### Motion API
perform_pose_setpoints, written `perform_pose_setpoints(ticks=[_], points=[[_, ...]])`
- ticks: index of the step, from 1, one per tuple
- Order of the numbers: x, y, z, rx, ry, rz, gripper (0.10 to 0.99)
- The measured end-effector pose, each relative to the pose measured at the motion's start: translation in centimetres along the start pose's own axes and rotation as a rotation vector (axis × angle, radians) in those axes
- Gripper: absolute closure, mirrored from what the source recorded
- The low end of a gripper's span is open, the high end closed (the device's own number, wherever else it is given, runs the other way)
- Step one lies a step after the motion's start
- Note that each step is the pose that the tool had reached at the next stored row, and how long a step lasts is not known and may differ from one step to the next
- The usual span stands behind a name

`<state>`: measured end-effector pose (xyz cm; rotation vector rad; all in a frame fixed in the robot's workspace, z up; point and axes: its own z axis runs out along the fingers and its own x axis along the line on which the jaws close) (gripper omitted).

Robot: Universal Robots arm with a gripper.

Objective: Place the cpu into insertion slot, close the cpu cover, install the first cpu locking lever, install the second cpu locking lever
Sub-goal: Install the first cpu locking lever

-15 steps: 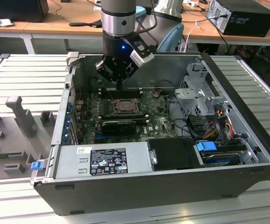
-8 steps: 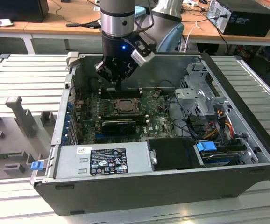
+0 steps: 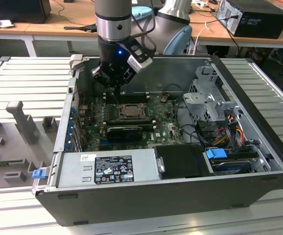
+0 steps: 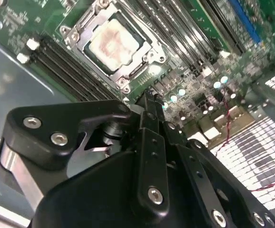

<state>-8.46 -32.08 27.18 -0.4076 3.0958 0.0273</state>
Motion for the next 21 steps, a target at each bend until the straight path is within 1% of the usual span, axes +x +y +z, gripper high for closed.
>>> perform_pose_setpoints(ticks=[4,6,10,11,12,13,15,17,20,21], points=[[0.07,0.01,0.34,0.002,-0.0015,0.092,0.98],[0.52,0.13,0.4,-0.006,-0.0031,0.092,0.98],[1.82,0.47,0.56,-0.023,-0.0069,0.093,0.98],[2.03,0.53,0.59,-0.025,-0.0074,0.093,0.98],[2.45,0.65,0.66,-0.028,-0.008,0.094,0.98],[2.71,0.72,0.68,-0.029,-0.0084,0.094,0.98],[3.06,0.93,0.76,-0.031,-0.0089,0.095,0.98],[3.05,1.2,0.84,-0.031,-0.0088,0.096,0.98],[2.88,1.86,1.04,-0.031,-0.0091,0.097,0.98],[2.78,2.22,1.14,-0.031,-0.009,0.098,0.98]])
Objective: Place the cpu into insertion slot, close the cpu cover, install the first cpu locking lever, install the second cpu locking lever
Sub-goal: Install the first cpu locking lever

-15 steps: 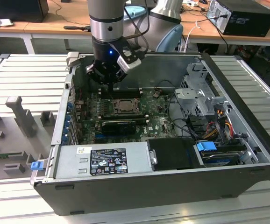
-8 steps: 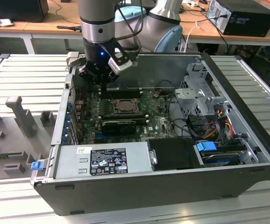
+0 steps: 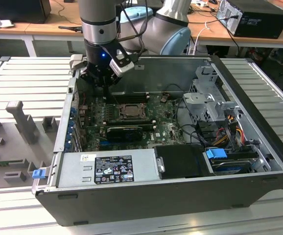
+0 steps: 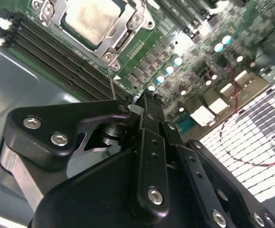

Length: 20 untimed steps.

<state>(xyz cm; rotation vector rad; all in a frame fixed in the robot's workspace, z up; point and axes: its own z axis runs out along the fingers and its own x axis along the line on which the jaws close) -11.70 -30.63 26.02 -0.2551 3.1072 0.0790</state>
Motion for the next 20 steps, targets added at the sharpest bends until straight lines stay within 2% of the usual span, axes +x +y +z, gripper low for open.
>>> perform_pose_setpoints(ticks=[3,4,5,7,16,20], points=[[-0.21,1.08,0.48,0.0,-0.0004,0.006,0.98],[-0.48,1.04,0.5,0.0,-0.0008,0.018,0.98],[-1.38,0.89,0.52,0.001,-0.0014,0.028,0.98],[-2.44,0.71,0.55,0.001,-0.0018,0.035,0.98],[-3.39,0.54,0.57,0.001,-0.0019,0.04,0.98],[-4.25,0.4,0.59,0.001,-0.002,0.041,0.98]])
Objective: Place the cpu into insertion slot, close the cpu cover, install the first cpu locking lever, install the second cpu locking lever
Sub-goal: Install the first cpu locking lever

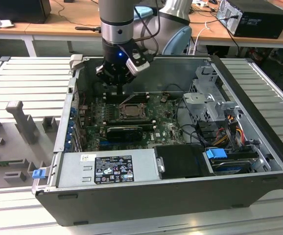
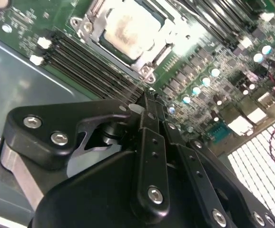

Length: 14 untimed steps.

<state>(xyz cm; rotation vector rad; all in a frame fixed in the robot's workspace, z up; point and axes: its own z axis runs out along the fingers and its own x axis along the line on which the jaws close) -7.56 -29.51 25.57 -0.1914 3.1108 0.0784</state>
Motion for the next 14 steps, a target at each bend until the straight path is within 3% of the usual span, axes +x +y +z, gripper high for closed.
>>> perform_pose_setpoints(ticks=[12,13,14], points=[[-5.08,-0.64,0.31,0.0,0.0015,0.0,0.98],[-5.54,-0.71,0.34,-0.002,0.0012,0.001,0.98],[-5.65,-0.72,0.36,-0.015,-0.0005,0.003,0.98]])
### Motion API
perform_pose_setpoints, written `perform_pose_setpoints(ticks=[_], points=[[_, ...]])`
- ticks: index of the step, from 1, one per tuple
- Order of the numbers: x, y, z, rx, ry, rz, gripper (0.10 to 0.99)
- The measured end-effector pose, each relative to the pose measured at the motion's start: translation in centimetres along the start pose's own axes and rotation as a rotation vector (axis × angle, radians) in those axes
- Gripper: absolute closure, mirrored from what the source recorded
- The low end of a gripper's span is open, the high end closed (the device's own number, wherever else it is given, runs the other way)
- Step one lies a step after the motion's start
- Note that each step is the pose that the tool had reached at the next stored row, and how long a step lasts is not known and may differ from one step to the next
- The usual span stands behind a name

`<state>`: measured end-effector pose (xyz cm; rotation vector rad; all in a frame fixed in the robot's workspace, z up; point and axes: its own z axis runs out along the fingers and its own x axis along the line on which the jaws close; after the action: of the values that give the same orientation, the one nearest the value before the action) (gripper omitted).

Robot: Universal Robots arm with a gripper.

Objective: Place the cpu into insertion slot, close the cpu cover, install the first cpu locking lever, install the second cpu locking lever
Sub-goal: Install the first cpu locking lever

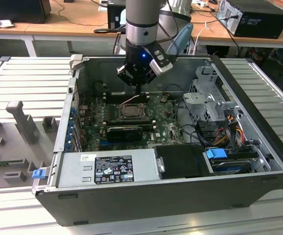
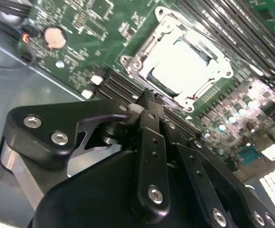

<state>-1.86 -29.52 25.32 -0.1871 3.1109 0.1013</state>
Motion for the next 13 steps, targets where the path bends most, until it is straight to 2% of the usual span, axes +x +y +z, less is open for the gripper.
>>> perform_pose_setpoints(ticks=[1,2,7,9,13], points=[[-0.02,0.0,0.02,-0.026,-0.0033,0.005,0.98],[-0.02,-0.01,0.07,-0.034,-0.0048,0.011,0.98],[0.36,-0.01,0.77,-0.036,-0.0064,0.027,0.98],[1.28,0.08,0.94,-0.04,-0.007,0.028,0.98],[1.68,0.13,0.94,-0.044,-0.0084,0.028,0.98]])
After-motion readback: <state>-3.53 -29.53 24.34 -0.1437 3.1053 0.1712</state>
